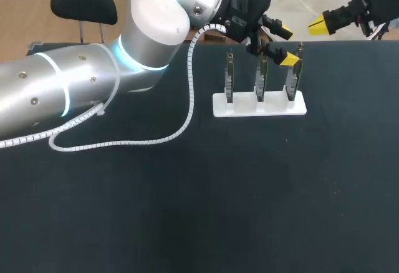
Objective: Pick up the optical module with the left hand, and insert it into the network port with the right hand.
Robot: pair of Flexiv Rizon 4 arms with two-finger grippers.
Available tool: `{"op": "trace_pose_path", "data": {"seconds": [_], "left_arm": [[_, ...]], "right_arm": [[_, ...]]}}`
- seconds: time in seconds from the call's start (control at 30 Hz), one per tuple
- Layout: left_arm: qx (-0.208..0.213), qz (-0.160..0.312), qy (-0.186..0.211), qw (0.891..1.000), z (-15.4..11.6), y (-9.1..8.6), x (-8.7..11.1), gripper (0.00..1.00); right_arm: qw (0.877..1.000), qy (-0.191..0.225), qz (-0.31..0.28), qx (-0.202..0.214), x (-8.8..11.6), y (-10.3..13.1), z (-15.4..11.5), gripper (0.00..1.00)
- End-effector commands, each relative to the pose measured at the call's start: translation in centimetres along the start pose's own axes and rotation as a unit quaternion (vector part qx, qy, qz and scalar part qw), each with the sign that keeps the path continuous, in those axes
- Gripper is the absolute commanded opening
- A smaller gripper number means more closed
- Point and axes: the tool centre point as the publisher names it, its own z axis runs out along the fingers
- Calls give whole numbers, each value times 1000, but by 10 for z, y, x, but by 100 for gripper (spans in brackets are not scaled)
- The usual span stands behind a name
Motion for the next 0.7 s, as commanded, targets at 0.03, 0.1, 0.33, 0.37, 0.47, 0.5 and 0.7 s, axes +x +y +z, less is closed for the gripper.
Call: {"op": "trace_pose_path", "data": {"seconds": [0.03,0.1,0.33,0.37,0.47,0.5,0.7], "left_arm": [[-2,1,0,1000,0,-2,1,100],[-2,1,0,1000,0,-2,1,100],[-2,1,0,1000,0,-2,1,100],[-2,1,0,1000,0,-2,1,100],[-2,1,0,1000,0,-2,1,100],[-2,1,0,1000,0,-2,1,100],[-2,1,0,1000,0,-2,1,100]], "right_arm": [[1000,-5,2,-11,2,-7,7,0],[1000,-4,4,-14,4,-6,11,0],[1000,-5,6,-22,5,-5,16,0],[1000,-5,6,-22,5,-5,16,0],[1000,-5,7,-24,5,-5,17,0],[1000,-4,8,-25,6,-4,17,0],[999,-1,10,-30,8,-1,19,0]]}}
